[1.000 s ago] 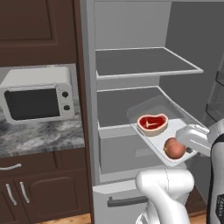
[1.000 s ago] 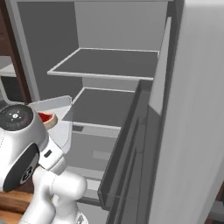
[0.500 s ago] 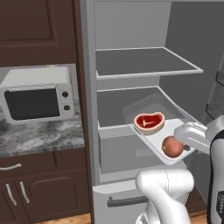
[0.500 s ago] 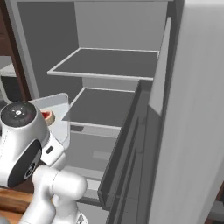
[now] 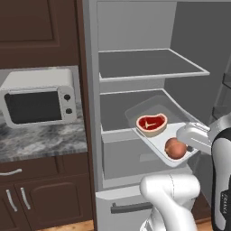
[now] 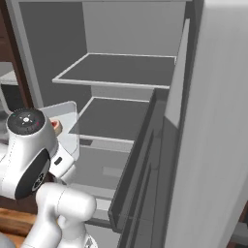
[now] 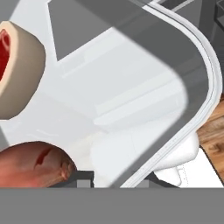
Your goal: Place the tupperware containing the steak and onion meal in the microwave. Close the microwave door and press the start button to reheat the meal.
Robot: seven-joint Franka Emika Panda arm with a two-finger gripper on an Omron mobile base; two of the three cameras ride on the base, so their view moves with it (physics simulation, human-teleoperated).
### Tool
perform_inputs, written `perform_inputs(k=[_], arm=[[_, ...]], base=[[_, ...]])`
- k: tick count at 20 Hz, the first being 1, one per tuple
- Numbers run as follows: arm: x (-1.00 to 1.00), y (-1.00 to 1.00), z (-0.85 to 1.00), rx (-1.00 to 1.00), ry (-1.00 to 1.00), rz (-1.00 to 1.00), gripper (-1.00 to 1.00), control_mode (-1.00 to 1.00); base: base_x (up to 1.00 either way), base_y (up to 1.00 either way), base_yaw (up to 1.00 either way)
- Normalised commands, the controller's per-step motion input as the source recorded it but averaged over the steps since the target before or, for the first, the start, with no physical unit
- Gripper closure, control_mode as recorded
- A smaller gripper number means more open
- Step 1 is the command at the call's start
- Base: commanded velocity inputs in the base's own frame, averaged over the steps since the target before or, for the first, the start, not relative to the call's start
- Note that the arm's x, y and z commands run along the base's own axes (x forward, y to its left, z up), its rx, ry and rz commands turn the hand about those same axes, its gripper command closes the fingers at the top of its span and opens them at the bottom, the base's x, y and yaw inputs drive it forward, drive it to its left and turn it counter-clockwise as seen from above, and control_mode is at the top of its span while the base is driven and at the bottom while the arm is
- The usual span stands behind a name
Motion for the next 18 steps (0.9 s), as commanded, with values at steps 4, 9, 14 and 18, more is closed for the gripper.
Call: perform_inputs(k=[4,9,14,18], arm=[[0.0,0.0,0.0,0.0,0.0,0.0,1.0,-1.0],[0.0,0.0,0.0,0.0,0.0,0.0,1.0,1.0],[0.0,0.0,0.0,0.0,0.0,0.0,1.0,1.0],[0.0,0.0,0.0,0.0,0.0,0.0,1.0,1.0]], base=[[0.0,0.0,0.0],[-0.53,0.03,0.05],[-0.85,0.34,0.17],[-0.53,0.66,0.22]])
